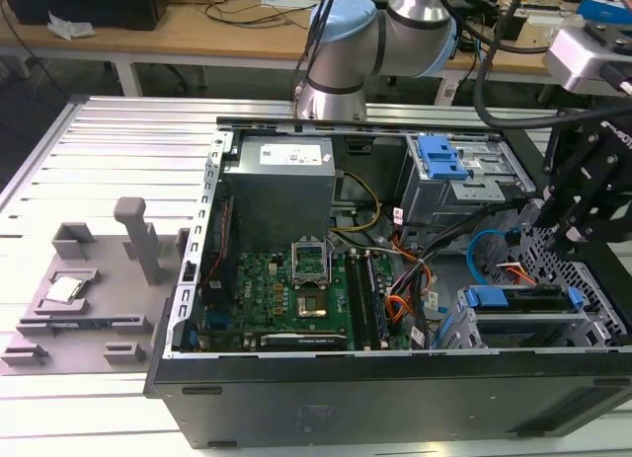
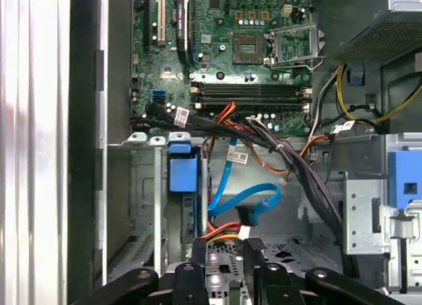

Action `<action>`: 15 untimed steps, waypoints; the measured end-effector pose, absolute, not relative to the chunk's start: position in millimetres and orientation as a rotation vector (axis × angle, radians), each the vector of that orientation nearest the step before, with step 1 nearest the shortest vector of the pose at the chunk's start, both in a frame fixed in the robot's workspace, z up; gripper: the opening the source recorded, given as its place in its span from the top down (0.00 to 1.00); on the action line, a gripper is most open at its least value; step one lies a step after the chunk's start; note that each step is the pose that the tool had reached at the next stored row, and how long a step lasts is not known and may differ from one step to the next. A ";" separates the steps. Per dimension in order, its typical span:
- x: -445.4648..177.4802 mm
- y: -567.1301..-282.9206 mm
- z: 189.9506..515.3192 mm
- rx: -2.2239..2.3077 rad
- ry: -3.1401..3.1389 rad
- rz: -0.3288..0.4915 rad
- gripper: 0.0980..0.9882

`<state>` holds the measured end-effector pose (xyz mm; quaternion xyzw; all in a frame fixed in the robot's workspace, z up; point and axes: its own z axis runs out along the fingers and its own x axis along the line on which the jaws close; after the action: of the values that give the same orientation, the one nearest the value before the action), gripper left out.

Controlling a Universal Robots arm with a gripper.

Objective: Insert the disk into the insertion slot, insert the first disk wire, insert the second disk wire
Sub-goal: 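Insert the second disk wire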

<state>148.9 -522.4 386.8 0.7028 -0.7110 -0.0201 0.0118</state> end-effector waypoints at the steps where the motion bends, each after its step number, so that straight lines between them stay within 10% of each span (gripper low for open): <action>1: 147.7 -520.3 386.3 2.193 -2.216 -0.063 0.70; 15: 127.0 -507.2 372.6 2.293 -2.110 -0.063 0.70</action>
<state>127.0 -507.2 372.6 0.7356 -0.6770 -0.0202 0.0121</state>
